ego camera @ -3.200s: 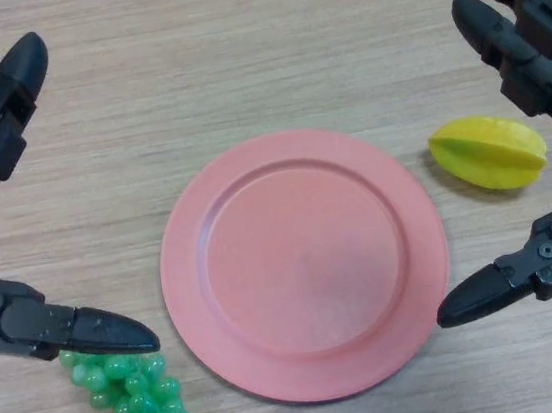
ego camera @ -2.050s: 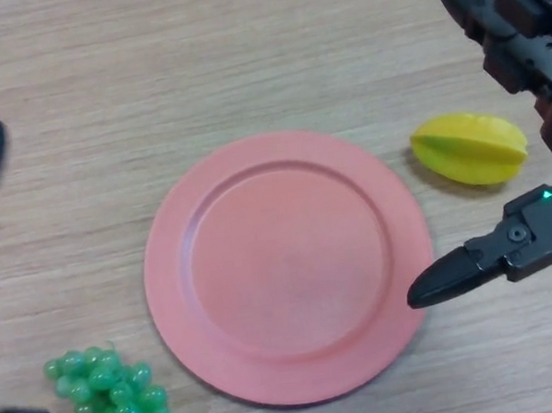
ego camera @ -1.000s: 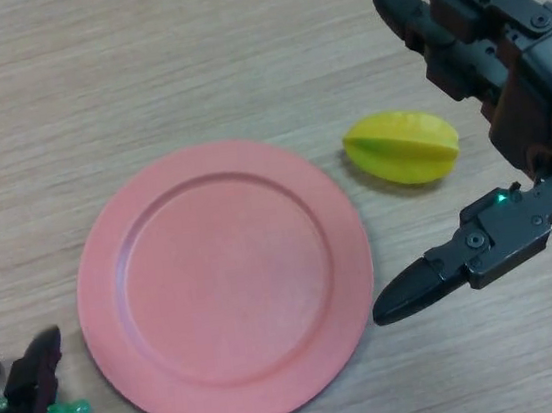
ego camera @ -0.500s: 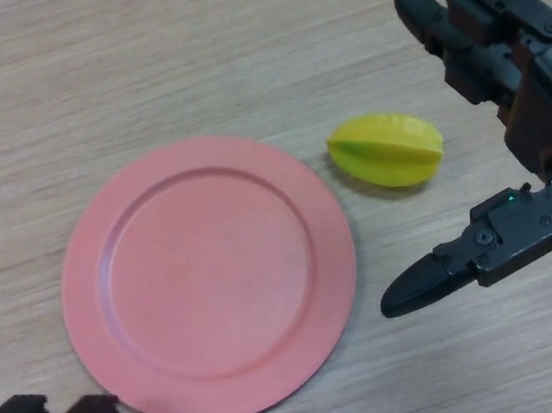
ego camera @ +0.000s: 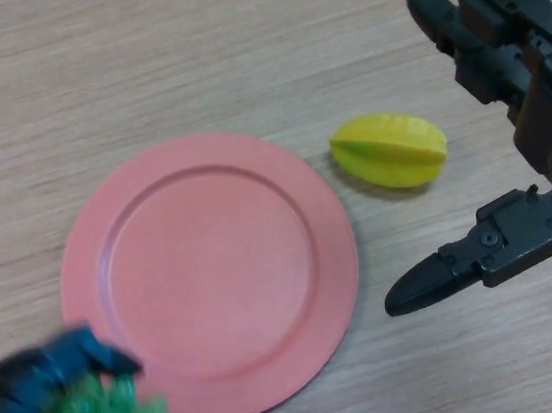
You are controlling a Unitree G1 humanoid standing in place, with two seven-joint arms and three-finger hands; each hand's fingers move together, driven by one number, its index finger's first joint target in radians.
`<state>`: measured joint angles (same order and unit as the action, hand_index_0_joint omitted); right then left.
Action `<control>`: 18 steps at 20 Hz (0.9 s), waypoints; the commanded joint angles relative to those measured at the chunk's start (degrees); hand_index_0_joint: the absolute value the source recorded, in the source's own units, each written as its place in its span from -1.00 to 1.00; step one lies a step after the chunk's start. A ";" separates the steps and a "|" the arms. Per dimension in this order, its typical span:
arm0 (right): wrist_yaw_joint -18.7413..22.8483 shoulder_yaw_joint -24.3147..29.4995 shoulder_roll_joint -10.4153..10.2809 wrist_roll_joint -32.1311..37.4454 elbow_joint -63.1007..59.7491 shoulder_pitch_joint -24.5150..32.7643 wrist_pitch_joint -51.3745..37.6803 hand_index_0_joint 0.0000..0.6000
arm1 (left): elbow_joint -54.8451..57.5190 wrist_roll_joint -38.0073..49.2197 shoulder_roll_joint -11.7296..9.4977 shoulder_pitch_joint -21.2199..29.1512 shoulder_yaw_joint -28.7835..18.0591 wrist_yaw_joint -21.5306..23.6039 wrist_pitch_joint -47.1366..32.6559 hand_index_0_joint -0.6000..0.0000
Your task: Pick up the green grapes and place it on the plate
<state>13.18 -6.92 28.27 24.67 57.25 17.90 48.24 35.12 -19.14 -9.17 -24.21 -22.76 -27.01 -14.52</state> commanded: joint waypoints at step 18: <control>-3.27 4.35 -1.50 -4.55 2.75 0.83 -8.40 -1.00 | 7.84 -7.39 -6.85 19.85 2.37 11.00 14.48 1.00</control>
<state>9.83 -6.97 25.71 21.67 57.25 17.36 47.13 39.63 -26.71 -13.50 -4.89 -18.09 -19.76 2.59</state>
